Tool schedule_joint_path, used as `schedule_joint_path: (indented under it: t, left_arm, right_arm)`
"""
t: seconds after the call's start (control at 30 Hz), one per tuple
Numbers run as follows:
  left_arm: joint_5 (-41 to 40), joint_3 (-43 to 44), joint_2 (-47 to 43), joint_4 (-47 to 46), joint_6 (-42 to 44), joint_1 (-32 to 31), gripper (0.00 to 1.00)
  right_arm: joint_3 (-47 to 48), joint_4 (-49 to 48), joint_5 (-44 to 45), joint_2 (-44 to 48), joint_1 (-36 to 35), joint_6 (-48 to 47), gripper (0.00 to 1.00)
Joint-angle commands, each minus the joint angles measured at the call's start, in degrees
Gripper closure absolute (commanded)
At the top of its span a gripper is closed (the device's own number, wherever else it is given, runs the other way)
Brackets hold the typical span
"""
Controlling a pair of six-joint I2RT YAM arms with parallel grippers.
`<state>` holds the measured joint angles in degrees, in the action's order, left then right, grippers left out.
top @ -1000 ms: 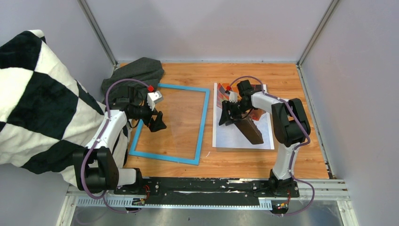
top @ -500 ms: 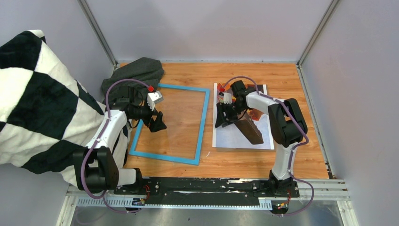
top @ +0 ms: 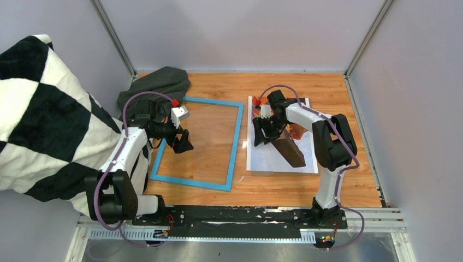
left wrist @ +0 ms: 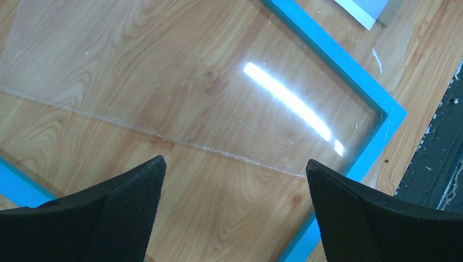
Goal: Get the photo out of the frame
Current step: Place the photo frame item at the center of the board.
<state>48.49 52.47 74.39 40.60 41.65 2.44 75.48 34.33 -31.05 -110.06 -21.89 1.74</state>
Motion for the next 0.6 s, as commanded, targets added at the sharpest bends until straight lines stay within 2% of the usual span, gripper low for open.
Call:
schedule_joint_path:
  t: [0.0,0.3,0.57]
  left_arm:
    - [1.50,-0.17,0.30,0.94,1.15,0.23,0.00]
    - [1.49,-0.17,0.60,1.00,1.24,0.21,0.00]
    - [1.41,-0.17,0.72,0.98,1.32,0.24,0.00]
  right_arm:
    - [0.89,2.66,1.99,0.85,-0.78,-1.48,0.39]
    - [0.89,2.54,-0.99,-0.09,-0.95,-1.47,0.39]
    - [1.20,2.48,-3.29,0.00,-3.84,-2.92,0.39]
